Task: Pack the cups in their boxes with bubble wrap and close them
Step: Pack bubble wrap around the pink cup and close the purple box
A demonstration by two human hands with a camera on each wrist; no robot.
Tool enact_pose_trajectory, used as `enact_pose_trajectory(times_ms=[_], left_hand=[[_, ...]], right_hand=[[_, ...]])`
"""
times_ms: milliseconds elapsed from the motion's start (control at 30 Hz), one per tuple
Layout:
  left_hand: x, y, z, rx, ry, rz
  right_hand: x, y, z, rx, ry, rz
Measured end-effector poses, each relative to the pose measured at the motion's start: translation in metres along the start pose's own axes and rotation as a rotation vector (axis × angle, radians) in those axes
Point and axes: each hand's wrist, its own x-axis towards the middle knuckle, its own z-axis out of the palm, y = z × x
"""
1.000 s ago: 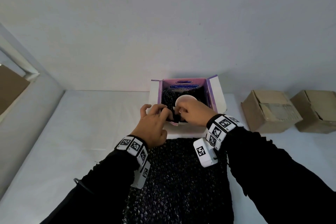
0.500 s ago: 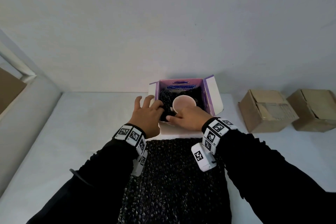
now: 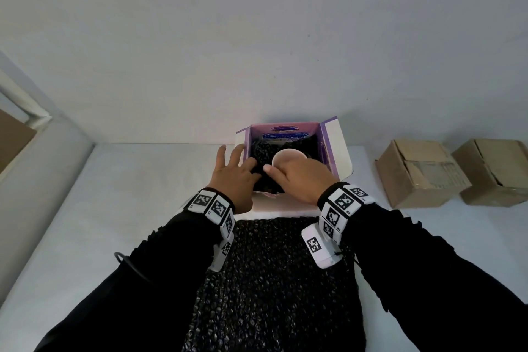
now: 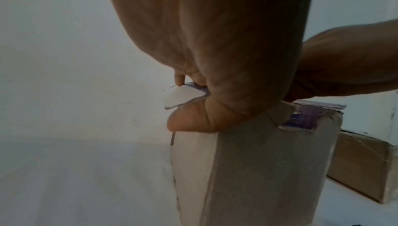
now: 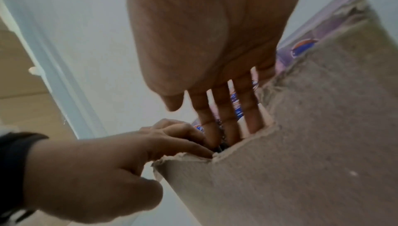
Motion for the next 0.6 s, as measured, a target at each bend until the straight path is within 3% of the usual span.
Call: enact_pose_trajectory(times_ms=[100,267,333,433,600], left_hand=[[0.001,-0.001,0.002,-0.018,0.022,-0.004],[-0.004,-0.001,0.004,0.06,0.152,-0.031],[-0.004,-0.001,0.006,0.046,0.19,-0.051],[-0.001,-0.002,0.008,0.03,0.182,-0.033],[0.0,-0.005,0.013,-0.003,0.192,-0.015]], right_hand=[[0.004,0.007,0.01,0.248,-0.184,-0.029],[0.011,0.01,0.005,0.129,-0.321,0.017],[0.019,0.013,-0.003,0.201,-0.267,0.008],[0.042,0.022,-0.01,0.223,-0.006,-0.002],[0.071,0.015,-0.008,-0.115,-0.152,-0.071]])
